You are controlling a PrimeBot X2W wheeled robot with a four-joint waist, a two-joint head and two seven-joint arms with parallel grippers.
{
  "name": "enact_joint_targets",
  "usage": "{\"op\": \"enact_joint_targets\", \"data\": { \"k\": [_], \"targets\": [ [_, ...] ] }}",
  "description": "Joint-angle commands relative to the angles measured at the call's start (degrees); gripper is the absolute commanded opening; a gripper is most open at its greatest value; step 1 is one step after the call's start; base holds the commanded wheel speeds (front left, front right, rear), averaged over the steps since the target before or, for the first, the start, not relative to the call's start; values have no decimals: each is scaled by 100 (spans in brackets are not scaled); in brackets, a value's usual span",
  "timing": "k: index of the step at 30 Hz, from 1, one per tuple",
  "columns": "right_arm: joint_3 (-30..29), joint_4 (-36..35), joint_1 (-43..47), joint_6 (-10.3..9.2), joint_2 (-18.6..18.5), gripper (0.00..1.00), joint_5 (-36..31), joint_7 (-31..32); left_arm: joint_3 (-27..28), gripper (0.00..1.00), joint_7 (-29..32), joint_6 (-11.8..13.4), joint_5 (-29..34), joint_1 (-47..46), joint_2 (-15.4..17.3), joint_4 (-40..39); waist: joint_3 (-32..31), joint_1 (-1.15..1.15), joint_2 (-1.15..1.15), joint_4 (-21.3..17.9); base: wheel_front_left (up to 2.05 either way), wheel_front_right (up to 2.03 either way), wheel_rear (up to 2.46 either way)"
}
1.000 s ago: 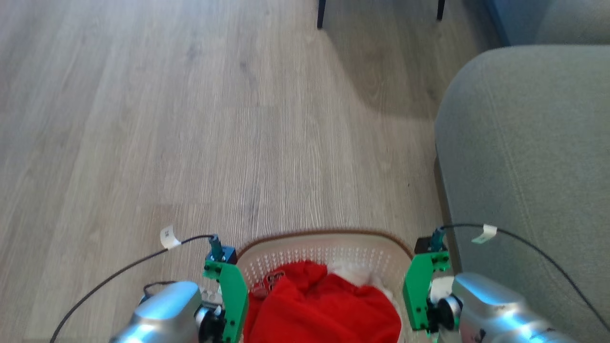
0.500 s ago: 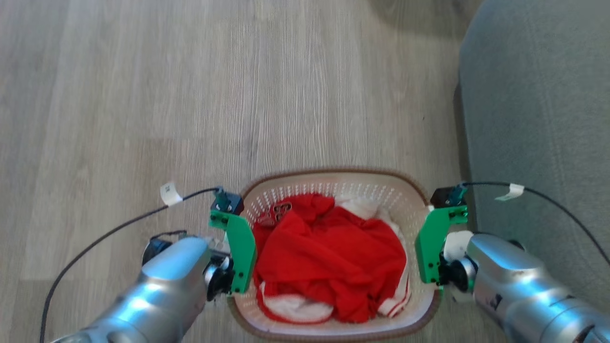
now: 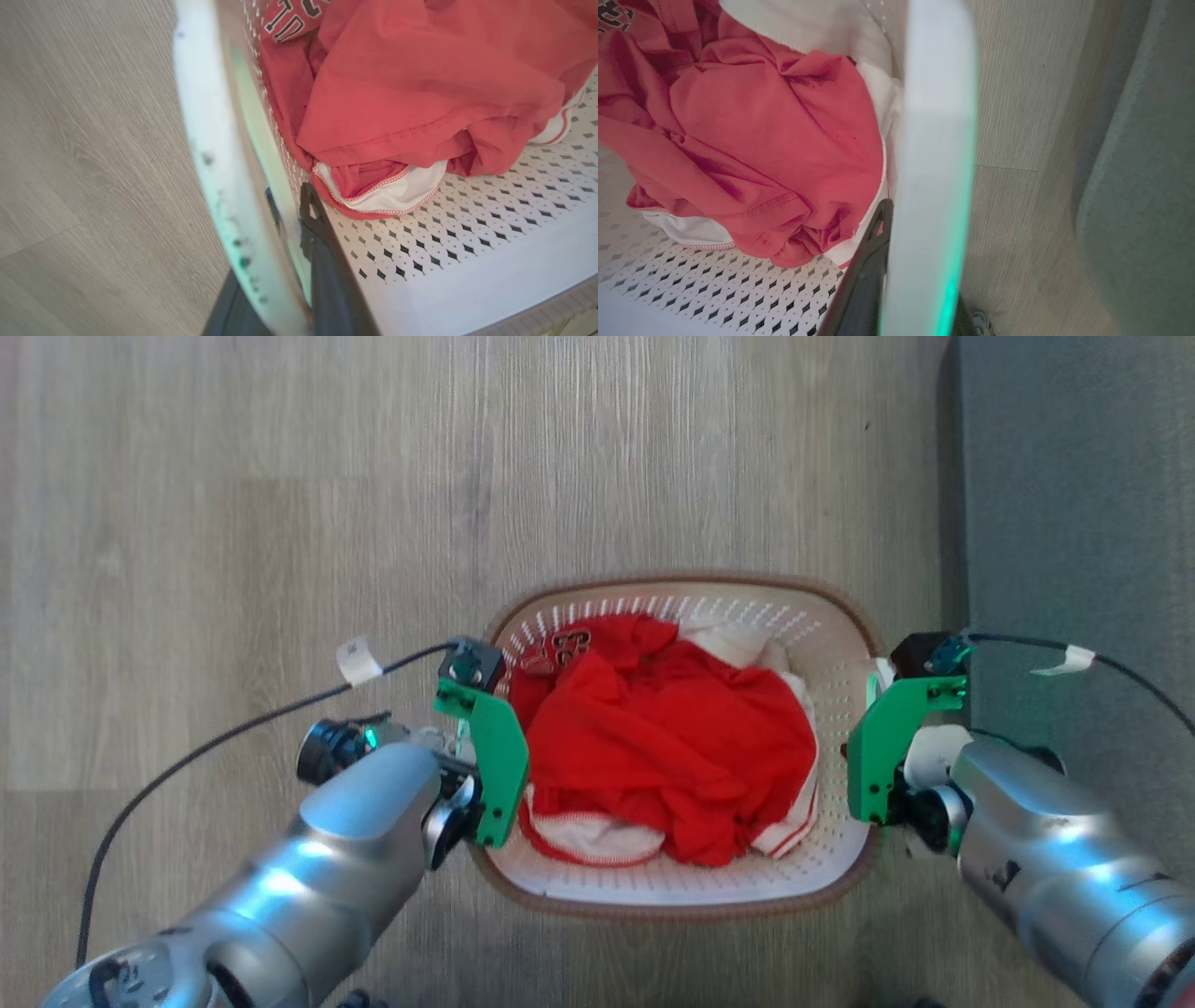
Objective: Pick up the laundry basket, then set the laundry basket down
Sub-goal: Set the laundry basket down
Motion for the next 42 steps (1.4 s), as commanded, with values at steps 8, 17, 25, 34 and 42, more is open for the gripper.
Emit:
{"op": "enact_joint_targets", "data": {
  "k": [8, 17, 25, 34, 42],
  "targets": [
    [42, -257, -343, 43, -26, 0, -142, -576, 37, 0, -292, 180, 16, -415, -161, -506, 931, -1, 0, -7, 0, 0, 0],
    [27, -258, -676, 43, -123, 0, -174, -917, 11, 0, -543, 348, -124, -747, -161, -596, 1480, -1, 0, 38, 0, 0, 0],
    [104, -257, -741, 43, -102, 0, -156, -1013, -3, 0, -660, 425, -11, -865, -161, -600, 1734, -1, 0, 0, 0, 0, 0],
    [156, -213, -751, 43, -131, 0, -103, -1094, -5, 0, -744, 453, 33, -891, -161, -580, 1866, -1, 0, 3, 0, 0, 0],
    [144, -119, -736, 43, -159, 0, 17, -1135, -6, 0, -820, 566, 134, -906, -161, -616, 1899, -1, 0, 50, 0, 0, 0]
  ]
}}
